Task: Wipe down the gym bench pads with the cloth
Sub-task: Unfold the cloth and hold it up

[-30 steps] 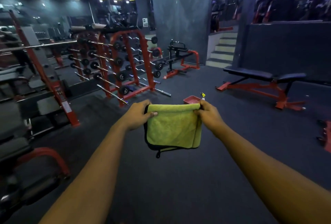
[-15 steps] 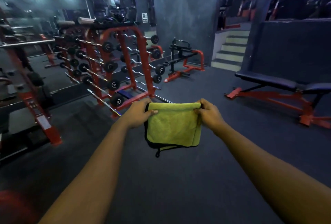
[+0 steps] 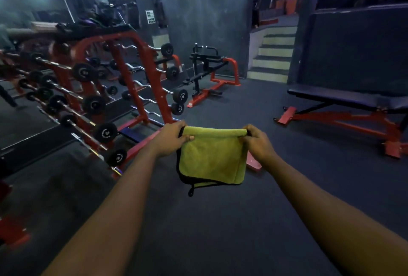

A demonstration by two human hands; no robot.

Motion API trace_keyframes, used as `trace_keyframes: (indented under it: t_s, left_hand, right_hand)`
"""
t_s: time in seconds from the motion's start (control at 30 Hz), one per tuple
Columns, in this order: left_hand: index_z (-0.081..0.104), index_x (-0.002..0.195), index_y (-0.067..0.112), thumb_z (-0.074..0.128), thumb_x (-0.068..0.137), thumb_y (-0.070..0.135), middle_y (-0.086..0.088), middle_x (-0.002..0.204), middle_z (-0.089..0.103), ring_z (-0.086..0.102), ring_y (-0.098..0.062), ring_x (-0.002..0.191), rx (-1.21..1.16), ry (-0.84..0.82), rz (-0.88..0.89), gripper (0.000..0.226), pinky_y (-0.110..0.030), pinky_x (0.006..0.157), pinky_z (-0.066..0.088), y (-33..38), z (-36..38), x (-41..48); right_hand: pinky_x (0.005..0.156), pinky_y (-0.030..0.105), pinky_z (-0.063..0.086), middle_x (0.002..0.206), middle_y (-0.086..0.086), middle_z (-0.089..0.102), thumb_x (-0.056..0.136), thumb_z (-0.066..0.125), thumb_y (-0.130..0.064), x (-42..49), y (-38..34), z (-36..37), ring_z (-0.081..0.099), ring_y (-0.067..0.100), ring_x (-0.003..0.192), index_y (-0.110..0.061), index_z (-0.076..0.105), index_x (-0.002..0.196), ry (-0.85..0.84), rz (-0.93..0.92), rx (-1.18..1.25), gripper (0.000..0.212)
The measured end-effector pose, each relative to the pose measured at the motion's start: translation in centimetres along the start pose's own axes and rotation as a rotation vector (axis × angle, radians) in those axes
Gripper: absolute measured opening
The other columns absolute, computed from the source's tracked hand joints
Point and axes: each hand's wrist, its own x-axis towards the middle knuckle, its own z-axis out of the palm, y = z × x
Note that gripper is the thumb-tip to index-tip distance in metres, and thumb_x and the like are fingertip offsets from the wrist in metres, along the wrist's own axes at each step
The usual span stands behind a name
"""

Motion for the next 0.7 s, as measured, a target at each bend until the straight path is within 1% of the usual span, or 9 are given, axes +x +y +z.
trace_keyframes:
  t_s: [0.1,0.13,0.2,0.27,0.33,0.43,0.53,0.6,0.7]
  left_hand:
    - [0.060,0.104,0.009,0.070,0.090,0.030,-0.009,0.095,0.068,0.064,-0.024,0.090,0.003,-0.041,-0.021,0.027,-0.041,0.079,0.051,-2.6,0.7,8.7]
    - [0.060,0.103,0.010,0.071,0.090,0.030,-0.007,0.094,0.067,0.064,-0.022,0.088,-0.013,-0.052,-0.023,0.026,-0.038,0.077,0.051,-3.4,1.0,11.6]
    - [0.057,0.095,0.014,0.071,0.089,0.030,-0.001,0.085,0.064,0.061,-0.017,0.080,-0.030,-0.043,-0.017,0.022,-0.026,0.064,0.045,-4.8,1.3,17.4]
    - [0.055,0.092,0.016,0.071,0.089,0.029,0.000,0.082,0.062,0.058,-0.014,0.074,-0.038,-0.049,-0.016,0.021,-0.021,0.057,0.038,-6.2,1.8,22.2]
    - [0.055,0.090,0.015,0.071,0.089,0.028,-0.002,0.082,0.062,0.058,-0.014,0.073,-0.037,-0.075,-0.001,0.021,-0.021,0.056,0.038,-8.2,2.7,28.5]
    - [0.055,0.089,0.012,0.071,0.089,0.027,-0.006,0.080,0.062,0.058,-0.018,0.071,-0.037,-0.115,0.015,0.022,-0.027,0.058,0.042,-11.1,4.5,36.7]
    - [0.055,0.089,0.010,0.072,0.089,0.025,-0.007,0.078,0.061,0.055,-0.018,0.070,-0.047,-0.138,0.040,0.024,-0.017,0.055,0.038,-14.6,7.0,44.8]
    - [0.056,0.091,0.008,0.072,0.088,0.024,-0.003,0.076,0.060,0.054,-0.017,0.069,-0.057,-0.164,0.049,0.023,-0.015,0.052,0.036,-16.7,8.4,50.0]
    - [0.055,0.089,0.010,0.073,0.088,0.022,0.006,0.070,0.053,0.051,-0.016,0.069,-0.054,-0.244,0.073,0.021,-0.020,0.054,0.031,-19.4,11.0,57.7]
  right_hand:
    - [0.063,0.031,0.038,0.080,0.003,0.058,0.089,0.051,0.003,8.6,1.3,0.1,0.050,0.016,0.074,-0.017,0.061,0.082,0.015,0.023,-0.017,0.023]
    - [0.062,0.031,0.039,0.080,0.003,0.059,0.089,0.051,0.003,11.4,1.6,0.1,0.050,0.016,0.073,-0.017,0.062,0.083,0.022,0.028,-0.015,0.023]
    - [0.060,0.030,0.039,0.081,0.001,0.060,0.089,0.052,0.002,17.1,2.0,0.0,0.051,0.013,0.072,-0.016,0.063,0.083,0.065,0.035,-0.008,0.021]
    - [0.059,0.031,0.038,0.080,0.000,0.059,0.088,0.052,0.002,21.4,2.5,0.0,0.050,0.013,0.072,-0.016,0.062,0.083,0.093,0.047,-0.021,0.021]
    - [0.061,0.032,0.037,0.078,-0.001,0.058,0.086,0.051,0.004,27.4,3.8,0.0,0.049,0.014,0.073,-0.017,0.061,0.080,0.104,0.058,-0.032,0.024]
    - [0.060,0.031,0.037,0.076,-0.003,0.058,0.086,0.051,0.004,34.9,6.1,0.2,0.050,0.014,0.072,-0.020,0.061,0.079,0.137,0.086,-0.056,0.027]
    - [0.060,0.031,0.038,0.074,-0.004,0.060,0.082,0.053,0.002,42.4,9.3,0.9,0.050,0.013,0.070,-0.020,0.063,0.078,0.182,0.127,-0.062,0.024]
    - [0.059,0.030,0.038,0.071,-0.004,0.059,0.078,0.053,0.002,47.0,10.9,1.4,0.050,0.014,0.068,-0.020,0.062,0.075,0.205,0.166,-0.068,0.024]
    - [0.057,0.029,0.038,0.068,-0.003,0.058,0.077,0.054,0.002,53.3,13.6,1.7,0.051,0.016,0.066,-0.020,0.060,0.072,0.253,0.244,-0.051,0.024]
